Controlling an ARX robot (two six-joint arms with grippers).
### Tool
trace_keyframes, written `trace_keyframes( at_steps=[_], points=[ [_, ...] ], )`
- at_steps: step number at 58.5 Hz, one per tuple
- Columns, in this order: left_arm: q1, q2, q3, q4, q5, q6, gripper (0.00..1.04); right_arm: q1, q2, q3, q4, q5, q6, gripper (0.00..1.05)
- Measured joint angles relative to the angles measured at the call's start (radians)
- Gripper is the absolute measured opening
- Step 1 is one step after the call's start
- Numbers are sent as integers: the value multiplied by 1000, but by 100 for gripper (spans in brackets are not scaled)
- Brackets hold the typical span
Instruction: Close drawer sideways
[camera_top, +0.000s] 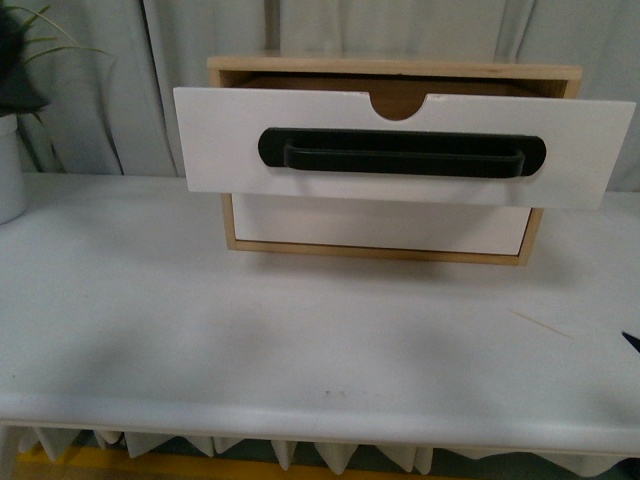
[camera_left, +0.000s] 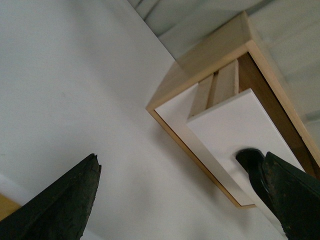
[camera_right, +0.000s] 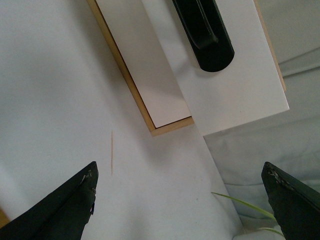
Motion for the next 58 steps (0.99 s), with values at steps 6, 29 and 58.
trace_keyframes(
  at_steps=[6, 29, 58],
  points=[
    [-14, 97, 55, 12, 14, -16, 99, 0, 65, 33, 29, 0, -17, 96],
    [-48, 296, 216, 31, 53, -43, 99, -27, 207, 134, 84, -31, -45, 96],
    [-43, 502, 392, 21, 107, -65, 99, -41, 332, 232, 130, -63, -53, 96]
  ],
)
